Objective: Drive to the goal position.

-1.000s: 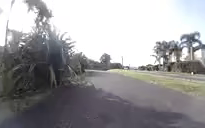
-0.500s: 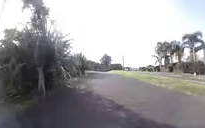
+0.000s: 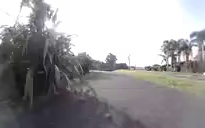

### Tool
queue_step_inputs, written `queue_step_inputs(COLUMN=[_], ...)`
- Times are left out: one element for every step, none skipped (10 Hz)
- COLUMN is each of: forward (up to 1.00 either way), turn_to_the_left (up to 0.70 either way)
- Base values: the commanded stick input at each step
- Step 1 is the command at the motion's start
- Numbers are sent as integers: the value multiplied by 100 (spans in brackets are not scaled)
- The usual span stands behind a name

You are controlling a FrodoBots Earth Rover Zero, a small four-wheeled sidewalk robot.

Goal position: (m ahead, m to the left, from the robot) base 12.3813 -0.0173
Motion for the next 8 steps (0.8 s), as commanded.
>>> queue_step_inputs(forward=[100,100,100,100,100,100,100,100], turn_to_the_left=[0,0,0,0,0,0,0,0])
